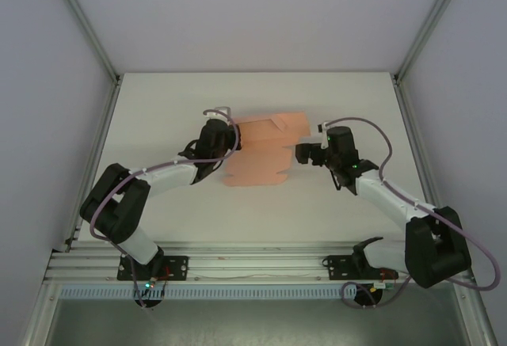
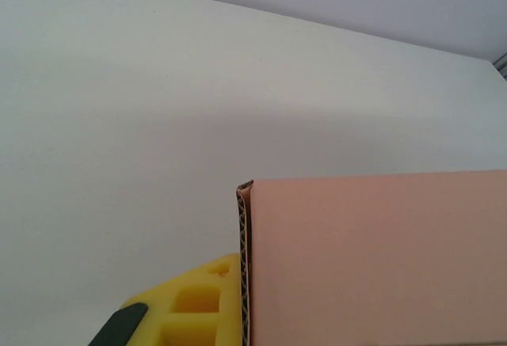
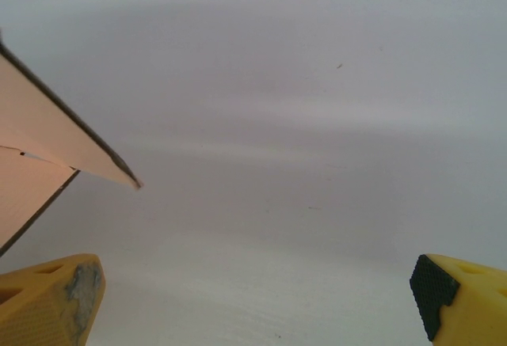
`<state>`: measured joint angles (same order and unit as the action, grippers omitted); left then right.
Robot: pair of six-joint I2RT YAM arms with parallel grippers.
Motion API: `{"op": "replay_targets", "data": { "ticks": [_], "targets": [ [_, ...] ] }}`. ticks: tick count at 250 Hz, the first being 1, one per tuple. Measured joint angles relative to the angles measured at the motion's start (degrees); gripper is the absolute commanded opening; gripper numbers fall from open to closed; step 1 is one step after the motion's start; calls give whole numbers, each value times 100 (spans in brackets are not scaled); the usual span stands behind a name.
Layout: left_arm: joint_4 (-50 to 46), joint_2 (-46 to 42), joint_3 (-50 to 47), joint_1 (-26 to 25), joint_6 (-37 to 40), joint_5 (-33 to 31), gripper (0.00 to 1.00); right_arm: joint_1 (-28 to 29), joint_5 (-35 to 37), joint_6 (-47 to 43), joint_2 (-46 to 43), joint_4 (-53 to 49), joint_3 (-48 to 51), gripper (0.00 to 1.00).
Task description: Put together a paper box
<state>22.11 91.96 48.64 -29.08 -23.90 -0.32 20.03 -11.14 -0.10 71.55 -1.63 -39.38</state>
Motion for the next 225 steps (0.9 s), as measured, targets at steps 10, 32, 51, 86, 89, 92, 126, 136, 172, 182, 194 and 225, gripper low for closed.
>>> {"op": "replay_targets", "data": {
  "ticks": [10, 32, 51, 86, 89, 92, 126, 136, 172, 182, 194, 225],
  "targets": [
    [0, 0, 0, 11, 4, 20, 0, 0, -26, -61, 74, -4, -52, 100],
    [-2, 0, 0, 13, 42, 76, 0, 0, -68, -173, 315, 4, -229, 100],
    [-2, 2, 0, 37, 66, 98, 0, -2, -72, -216, 466, 42, -321, 100],
    [-2, 2, 0, 66, 129, 98, 0, -22, -160, -234, 577, 179, -337, 100],
    [-2, 2, 0, 66, 129, 96, 0, -22, -168, -236, 581, 179, -341, 100],
    [-2, 2, 0, 66, 129, 94, 0, -24, -186, -234, 588, 179, -350, 100],
    [-2, 0, 0, 70, 131, 48, 0, -37, -225, -238, 575, 168, -393, 100],
    [0, 0, -2, 70, 136, 50, 0, -37, -234, -278, 553, 168, -382, 100],
    [2, 0, -7, 70, 219, 140, 0, -37, -437, -616, 424, 96, -372, 100],
    [2, 0, -7, 70, 280, 179, 0, -37, -492, -756, 420, 55, -372, 99],
    [-2, 0, -7, 70, 348, 243, 0, -37, -531, -931, 420, -28, -385, 100],
    [-4, 0, -4, 68, 509, 363, 0, -33, -568, -1292, 461, -249, -568, 99]
  ]
}}
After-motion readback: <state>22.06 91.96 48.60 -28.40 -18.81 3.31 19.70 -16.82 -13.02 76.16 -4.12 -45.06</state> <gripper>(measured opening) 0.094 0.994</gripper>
